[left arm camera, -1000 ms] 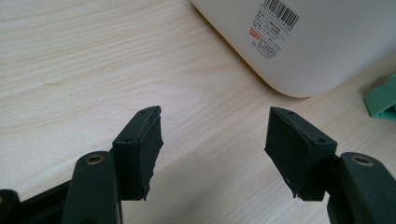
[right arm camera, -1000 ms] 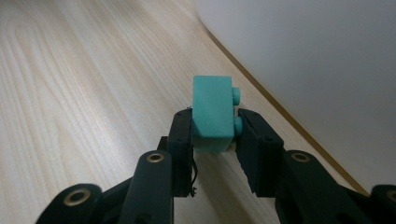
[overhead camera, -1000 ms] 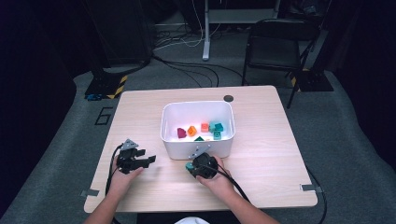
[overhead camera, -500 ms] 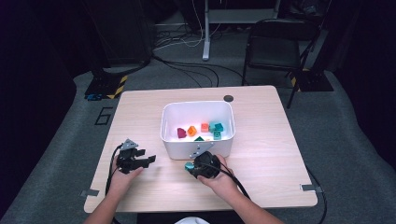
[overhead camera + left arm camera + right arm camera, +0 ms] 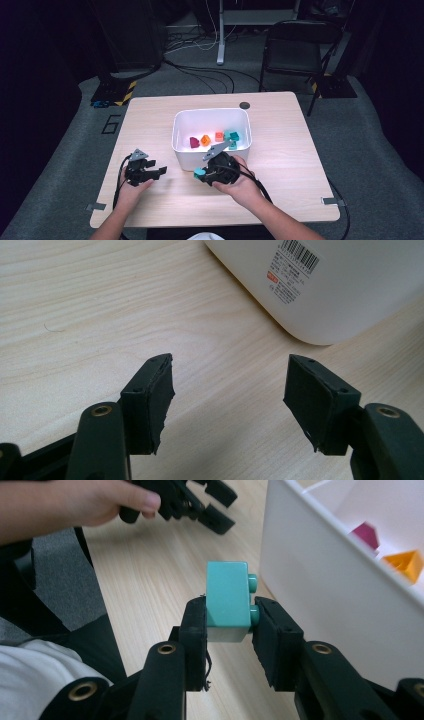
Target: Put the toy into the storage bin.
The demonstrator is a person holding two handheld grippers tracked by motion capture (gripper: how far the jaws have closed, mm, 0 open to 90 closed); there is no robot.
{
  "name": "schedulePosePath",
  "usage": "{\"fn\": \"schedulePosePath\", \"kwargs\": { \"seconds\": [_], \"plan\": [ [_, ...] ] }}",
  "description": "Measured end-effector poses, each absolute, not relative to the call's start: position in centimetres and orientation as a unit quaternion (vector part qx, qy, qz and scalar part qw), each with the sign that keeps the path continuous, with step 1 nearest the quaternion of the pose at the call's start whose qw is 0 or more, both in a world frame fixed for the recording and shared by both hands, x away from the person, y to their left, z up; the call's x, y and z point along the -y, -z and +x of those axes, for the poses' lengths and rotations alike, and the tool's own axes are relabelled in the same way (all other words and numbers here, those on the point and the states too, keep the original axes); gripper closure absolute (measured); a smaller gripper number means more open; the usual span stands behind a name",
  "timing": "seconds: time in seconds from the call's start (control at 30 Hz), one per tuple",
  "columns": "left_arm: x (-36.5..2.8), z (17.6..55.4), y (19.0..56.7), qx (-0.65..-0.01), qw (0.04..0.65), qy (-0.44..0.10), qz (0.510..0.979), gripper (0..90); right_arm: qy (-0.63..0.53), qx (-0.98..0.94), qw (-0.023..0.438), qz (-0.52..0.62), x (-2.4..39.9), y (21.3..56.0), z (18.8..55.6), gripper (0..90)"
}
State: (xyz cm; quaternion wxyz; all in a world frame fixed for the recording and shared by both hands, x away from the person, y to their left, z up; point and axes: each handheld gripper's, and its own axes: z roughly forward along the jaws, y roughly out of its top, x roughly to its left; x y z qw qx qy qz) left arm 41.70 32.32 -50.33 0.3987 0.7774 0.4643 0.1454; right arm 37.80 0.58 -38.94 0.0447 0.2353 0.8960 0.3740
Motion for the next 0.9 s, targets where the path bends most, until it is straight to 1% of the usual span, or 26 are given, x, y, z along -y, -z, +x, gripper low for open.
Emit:
{"fn": "schedulePosePath", "kwargs": {
  "seconds": [0.23, 0.5, 0.67, 0.9],
  "plan": [
    [-32.3, 41.7, 50.3, -0.463, 0.398, -0.145, 0.778, 36.0, -0.388, -0.889, 0.063, 0.236, 0.0, 35.8, 38.7, 66.9],
    [-32.3, 41.7, 50.4, -0.464, 0.398, -0.144, 0.778, 36.0, -0.393, -0.877, 0.097, 0.258, 0.6, 33.4, 41.7, 66.9],
    [-32.3, 41.8, 50.4, -0.465, 0.397, -0.143, 0.778, 36.0, -0.39, -0.87, 0.112, 0.279, 0.8, 33.2, 44.5, 66.9],
    [-32.4, 41.8, 50.4, -0.466, 0.398, -0.142, 0.778, 36.0, -0.384, -0.862, 0.118, 0.31, 0.5, 33.8, 47.6, 66.9]
  ]
}}
